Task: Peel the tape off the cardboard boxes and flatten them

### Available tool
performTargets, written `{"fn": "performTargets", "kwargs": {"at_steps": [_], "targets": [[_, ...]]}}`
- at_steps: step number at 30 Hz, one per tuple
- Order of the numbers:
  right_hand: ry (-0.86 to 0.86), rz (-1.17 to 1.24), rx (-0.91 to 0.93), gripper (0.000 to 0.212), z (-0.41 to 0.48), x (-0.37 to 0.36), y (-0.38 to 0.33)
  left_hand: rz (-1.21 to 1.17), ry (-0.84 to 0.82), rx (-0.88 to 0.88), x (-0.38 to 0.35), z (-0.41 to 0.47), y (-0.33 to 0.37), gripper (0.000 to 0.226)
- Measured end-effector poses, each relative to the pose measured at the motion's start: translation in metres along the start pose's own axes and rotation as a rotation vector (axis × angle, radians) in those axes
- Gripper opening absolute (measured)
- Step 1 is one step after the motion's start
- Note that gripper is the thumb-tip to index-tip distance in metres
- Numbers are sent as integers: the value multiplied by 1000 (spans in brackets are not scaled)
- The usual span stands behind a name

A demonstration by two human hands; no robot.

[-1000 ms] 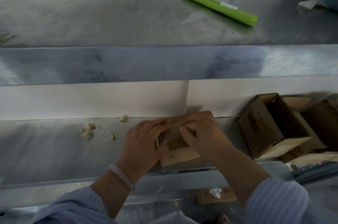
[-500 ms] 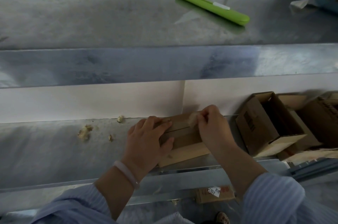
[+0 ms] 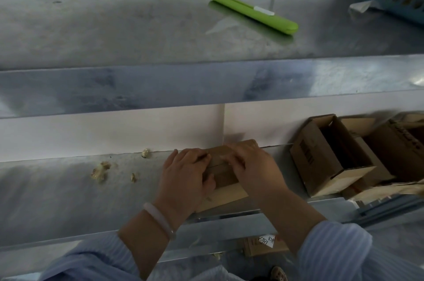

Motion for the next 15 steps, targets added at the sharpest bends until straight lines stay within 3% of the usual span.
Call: {"fn": "performTargets", "kwargs": {"at_steps": [4,6,10,15], "targets": [[-101,78,-166,34,2,-8,10,-14,-26,7,1,2,1,46],[-96,38,-140,20,3,-9,8,-18,-19,13,1,0,1,45],[-109,-110,-100,23,7,-13,5,-23,-21,20,-1,-2,0,45],[4,19,-203,14,11,8,19,-31,-21,12,0,-3,0,44]]}}
Point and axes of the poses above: each hand's wrist, its own z-axis towards the middle knuckle, its own x-axis out of the back of the hand, y = z × x, the point moved 7 cm from there along z, towards the middle knuckle, and after that the axes turned 11 degrees about z, right-handed, at the moved point
